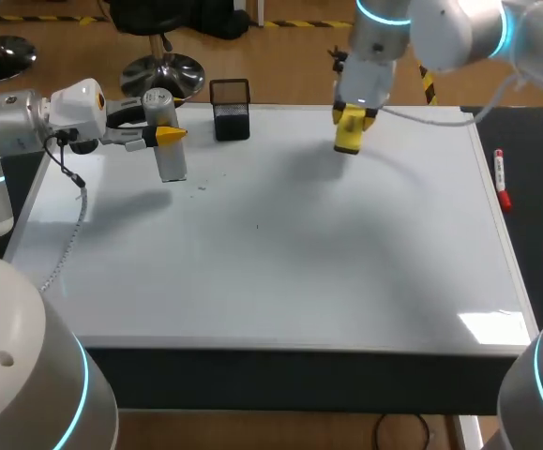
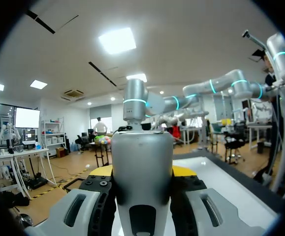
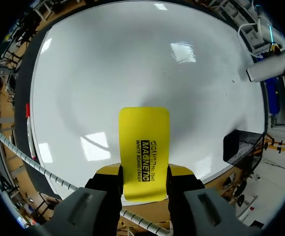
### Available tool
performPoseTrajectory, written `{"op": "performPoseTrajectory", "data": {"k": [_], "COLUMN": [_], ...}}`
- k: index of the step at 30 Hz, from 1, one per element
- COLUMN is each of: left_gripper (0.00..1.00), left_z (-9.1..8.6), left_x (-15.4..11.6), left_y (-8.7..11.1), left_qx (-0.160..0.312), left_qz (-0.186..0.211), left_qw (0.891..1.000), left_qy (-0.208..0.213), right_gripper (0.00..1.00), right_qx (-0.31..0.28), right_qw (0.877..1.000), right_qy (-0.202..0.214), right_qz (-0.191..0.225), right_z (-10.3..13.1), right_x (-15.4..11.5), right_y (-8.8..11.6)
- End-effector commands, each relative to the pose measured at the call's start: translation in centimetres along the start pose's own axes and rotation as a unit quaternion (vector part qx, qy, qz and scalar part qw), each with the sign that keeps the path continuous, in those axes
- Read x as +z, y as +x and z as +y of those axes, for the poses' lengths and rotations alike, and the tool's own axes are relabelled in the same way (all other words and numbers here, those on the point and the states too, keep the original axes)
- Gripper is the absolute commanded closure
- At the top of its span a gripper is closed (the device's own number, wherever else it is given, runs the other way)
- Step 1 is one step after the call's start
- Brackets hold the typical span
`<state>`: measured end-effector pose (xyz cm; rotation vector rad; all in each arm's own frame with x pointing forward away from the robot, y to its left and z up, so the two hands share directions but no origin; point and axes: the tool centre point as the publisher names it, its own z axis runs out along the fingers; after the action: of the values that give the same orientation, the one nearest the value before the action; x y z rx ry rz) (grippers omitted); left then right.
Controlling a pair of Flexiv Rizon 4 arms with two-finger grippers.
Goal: Pick up the inspection probe, press it on each red-marked spot on the whiteboard one by one, put down the probe, pick up the eraser, and wipe off all the red marks.
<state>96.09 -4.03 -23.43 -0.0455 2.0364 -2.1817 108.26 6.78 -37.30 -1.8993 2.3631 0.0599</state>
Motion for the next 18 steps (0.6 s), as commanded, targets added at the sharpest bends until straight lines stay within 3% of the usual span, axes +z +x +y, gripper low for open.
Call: {"op": "performPoseTrajectory", "data": {"k": [1,9,18], "left_gripper": [1.0,1.0,1.0], "left_z": [-0.1,-0.1,-0.1], "left_x": [0.0,0.0,0.0], "left_y": [0.1,0.1,0.1], "left_qx": [0.001,0.001,0.001], "left_qz": [-0.001,-0.001,-0.001], "left_qw": [1.0,1.0,1.0], "left_qy": [0.0,0.0,0.0], "right_gripper": [1.0,1.0,1.0], "right_qx": [-0.018,-0.079,-0.12], "right_qw": [1.0,0.997,0.993], "right_qy": [-0.012,-0.016,-0.018], "right_qz": [0.017,0.017,0.013], "right_z": [-1.4,-2.2,-3.2], "right_x": [1.0,1.8,2.3], "right_y": [-2.6,-5.4,-6.7]}}
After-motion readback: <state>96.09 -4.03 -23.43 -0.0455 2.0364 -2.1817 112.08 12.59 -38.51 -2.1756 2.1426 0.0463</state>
